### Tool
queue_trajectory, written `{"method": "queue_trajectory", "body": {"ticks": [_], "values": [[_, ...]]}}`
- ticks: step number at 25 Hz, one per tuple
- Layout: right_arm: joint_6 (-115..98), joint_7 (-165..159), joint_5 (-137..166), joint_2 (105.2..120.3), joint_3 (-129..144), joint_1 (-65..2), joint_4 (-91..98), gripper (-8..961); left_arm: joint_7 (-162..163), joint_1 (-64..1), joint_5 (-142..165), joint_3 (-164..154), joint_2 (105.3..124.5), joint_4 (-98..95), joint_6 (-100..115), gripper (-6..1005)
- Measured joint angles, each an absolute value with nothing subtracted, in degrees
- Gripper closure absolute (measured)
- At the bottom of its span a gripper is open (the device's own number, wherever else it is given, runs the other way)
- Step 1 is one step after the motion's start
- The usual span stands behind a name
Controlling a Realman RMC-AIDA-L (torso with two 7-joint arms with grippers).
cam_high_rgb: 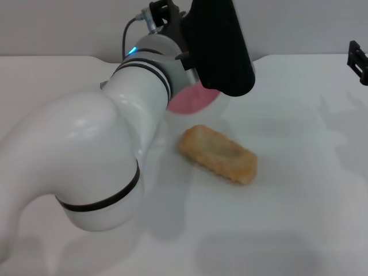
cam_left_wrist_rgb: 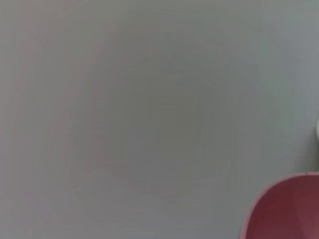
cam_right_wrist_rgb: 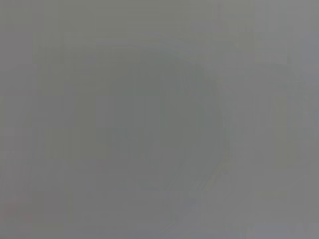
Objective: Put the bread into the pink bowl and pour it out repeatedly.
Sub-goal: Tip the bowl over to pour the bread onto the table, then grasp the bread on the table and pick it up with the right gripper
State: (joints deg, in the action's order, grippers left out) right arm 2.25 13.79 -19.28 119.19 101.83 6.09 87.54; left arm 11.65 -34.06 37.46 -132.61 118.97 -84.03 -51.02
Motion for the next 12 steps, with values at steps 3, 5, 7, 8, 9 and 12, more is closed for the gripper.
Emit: {"method": "queue_trajectory", "body": {"ticks": [3, 5, 7, 8, 9, 12], "values": [[3.47, 13.79, -19.26, 119.18, 102.13, 5.75, 87.81, 307, 12.16, -34.11, 38.07, -132.29, 118.99, -83.93, -51.5, 951], [5.37, 13.77, -19.24, 119.18, 102.23, 5.31, 88.22, 309, 16.34, -34.12, 37.69, -129.18, 119.0, -85.1, -52.93, 951], [8.43, 13.59, -19.24, 119.15, 102.27, 4.79, 89.18, 312, 19.79, -34.28, 35.74, -126.71, 118.97, -86.57, -55.73, 951], [10.03, 13.26, -19.24, 119.13, 102.27, 4.54, 89.68, 313, 21.72, -34.37, 33.94, -124.85, 118.9, -87.82, -58.02, 951], [12.09, 12.5, -19.24, 119.08, 102.21, 4.11, 90.38, 314, 21.72, -34.37, 33.94, -124.85, 118.9, -87.82, -58.02, 951], [17.53, 9.28, -19.24, 118.81, 101.66, 2.45, 91.55, 317, 24.14, -34.05, 25.66, -118.01, 118.59, -91.5, -64.57, 951]]}}
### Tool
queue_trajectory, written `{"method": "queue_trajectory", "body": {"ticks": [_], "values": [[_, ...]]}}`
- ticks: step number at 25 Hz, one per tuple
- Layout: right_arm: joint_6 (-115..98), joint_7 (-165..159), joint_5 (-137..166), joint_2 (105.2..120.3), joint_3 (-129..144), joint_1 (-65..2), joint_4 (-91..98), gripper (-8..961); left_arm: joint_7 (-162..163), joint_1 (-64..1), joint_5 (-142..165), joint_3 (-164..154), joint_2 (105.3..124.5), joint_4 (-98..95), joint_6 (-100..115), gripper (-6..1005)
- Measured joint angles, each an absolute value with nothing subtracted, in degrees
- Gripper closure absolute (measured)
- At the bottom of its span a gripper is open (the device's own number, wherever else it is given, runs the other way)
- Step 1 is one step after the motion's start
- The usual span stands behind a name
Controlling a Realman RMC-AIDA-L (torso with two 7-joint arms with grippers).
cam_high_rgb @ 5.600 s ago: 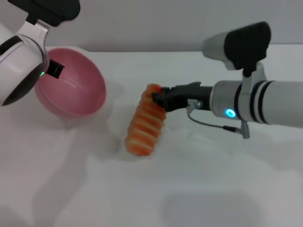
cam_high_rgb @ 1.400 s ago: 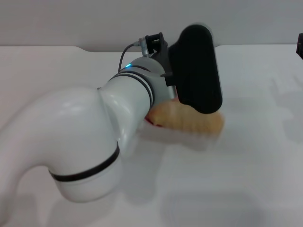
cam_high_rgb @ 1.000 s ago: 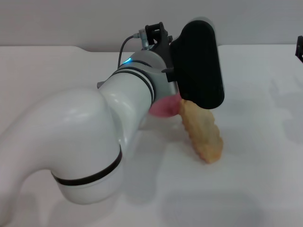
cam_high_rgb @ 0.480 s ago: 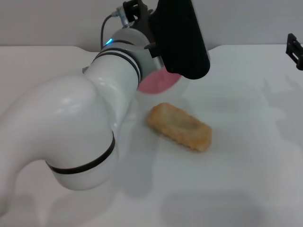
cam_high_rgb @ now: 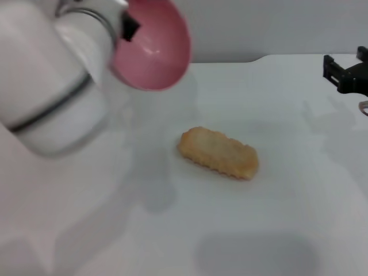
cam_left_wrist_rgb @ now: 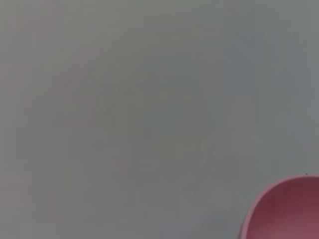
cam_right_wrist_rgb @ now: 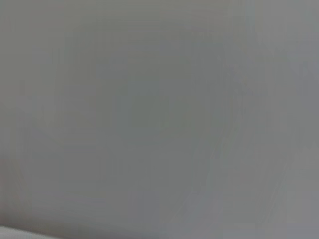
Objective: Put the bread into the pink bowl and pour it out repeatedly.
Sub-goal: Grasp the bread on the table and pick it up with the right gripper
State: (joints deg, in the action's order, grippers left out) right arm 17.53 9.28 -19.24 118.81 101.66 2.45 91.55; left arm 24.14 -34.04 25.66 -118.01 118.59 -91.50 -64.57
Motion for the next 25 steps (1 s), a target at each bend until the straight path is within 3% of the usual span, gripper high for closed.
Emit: {"method": "queue_trajectory", "body": {"ticks": [7, 17, 25], "values": [[33.94, 7.28, -23.81, 118.72, 101.95, -6.57, 90.3, 326, 19.0, -32.65, 13.75, -109.2, 118.24, -93.18, -74.2, 951], [34.89, 7.55, -35.02, 118.86, 107.92, -20.78, 75.28, 337, 19.16, -33.2, 13.59, -108.95, 118.3, -92.21, -75.08, 951], [33.62, 7.57, -38.98, 119.02, 110.69, -23.32, 70.04, 347, 19.21, -34.58, 13.48, -108.89, 118.3, -89.4, -74.62, 951]]}}
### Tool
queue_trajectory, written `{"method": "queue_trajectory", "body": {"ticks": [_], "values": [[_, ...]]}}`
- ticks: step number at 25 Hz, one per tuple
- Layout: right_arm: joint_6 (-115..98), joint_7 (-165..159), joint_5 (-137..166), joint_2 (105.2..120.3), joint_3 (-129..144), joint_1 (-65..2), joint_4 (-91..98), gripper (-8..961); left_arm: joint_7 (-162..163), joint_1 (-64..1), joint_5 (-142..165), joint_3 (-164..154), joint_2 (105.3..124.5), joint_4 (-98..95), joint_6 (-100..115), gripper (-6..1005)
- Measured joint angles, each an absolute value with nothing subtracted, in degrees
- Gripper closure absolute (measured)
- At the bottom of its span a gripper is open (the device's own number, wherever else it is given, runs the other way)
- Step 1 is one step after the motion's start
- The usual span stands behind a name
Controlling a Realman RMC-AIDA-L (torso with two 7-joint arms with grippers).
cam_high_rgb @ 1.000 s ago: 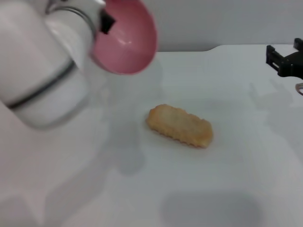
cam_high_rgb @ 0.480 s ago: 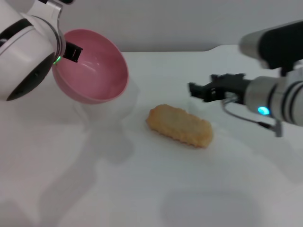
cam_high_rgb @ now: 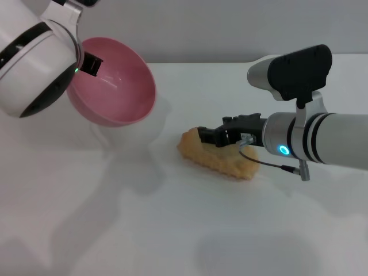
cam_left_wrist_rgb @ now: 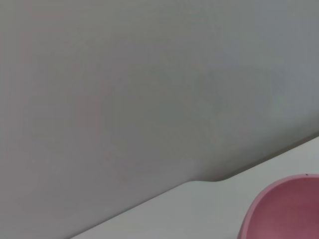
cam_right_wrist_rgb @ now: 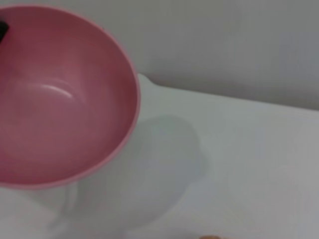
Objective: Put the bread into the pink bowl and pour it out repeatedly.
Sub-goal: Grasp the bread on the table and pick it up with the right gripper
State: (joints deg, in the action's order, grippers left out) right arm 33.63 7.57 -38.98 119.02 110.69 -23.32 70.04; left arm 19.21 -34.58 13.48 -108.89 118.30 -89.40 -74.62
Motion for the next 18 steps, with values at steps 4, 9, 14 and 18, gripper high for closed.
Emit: {"method": "queue_trajectory", "body": {"ticks": [4, 9, 14, 18], "values": [[33.84, 7.57, -39.77, 119.0, 110.74, -23.04, 69.2, 351, 19.22, -34.79, 13.42, -108.88, 118.38, -89.06, -74.38, 952], [33.67, 7.57, -40.23, 119.01, 110.86, -23.4, 66.73, 357, 19.11, -34.88, 13.34, -108.87, 118.39, -89.03, -74.15, 952], [33.03, 7.57, -40.91, 119.06, 111.31, -24.08, 65.29, 363, 18.86, -35.06, 13.25, -108.87, 118.39, -88.95, -73.71, 952], [32.54, 7.57, -41.31, 119.08, 111.6, -25.2, 63.46, 368, 18.72, -35.08, 13.2, -108.88, 118.39, -88.94, -73.52, 952]]}}
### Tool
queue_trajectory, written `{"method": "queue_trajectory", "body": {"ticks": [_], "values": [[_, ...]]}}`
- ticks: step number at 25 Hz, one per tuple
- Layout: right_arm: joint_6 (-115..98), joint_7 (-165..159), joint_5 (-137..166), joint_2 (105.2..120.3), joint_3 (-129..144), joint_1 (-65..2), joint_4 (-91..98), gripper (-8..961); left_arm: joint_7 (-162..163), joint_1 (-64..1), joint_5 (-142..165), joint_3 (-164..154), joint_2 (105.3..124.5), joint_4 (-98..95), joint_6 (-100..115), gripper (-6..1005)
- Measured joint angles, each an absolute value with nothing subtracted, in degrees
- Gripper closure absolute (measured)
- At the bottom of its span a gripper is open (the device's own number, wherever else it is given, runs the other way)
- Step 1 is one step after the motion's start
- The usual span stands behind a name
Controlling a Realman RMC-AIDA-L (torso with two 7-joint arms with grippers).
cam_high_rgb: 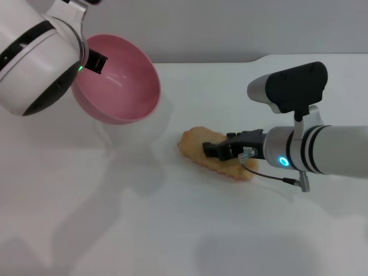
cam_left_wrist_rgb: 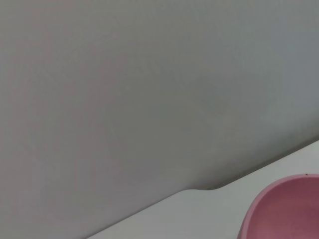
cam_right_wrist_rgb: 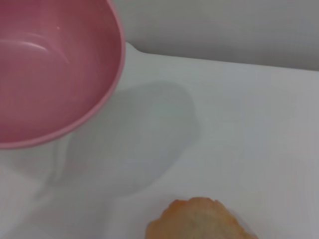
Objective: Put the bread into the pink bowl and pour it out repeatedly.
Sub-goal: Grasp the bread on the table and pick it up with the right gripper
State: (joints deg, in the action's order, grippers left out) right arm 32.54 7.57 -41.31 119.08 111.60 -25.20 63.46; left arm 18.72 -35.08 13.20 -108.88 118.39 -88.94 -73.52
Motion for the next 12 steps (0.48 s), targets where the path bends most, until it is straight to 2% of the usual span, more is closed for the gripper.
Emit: {"method": "queue_trajectory", "body": {"ticks": [12], "values": [[30.96, 7.55, -43.78, 119.27, 112.33, -29.21, 56.56, 382, 18.55, -34.93, 13.18, -108.88, 118.3, -88.94, -73.38, 951]]}}
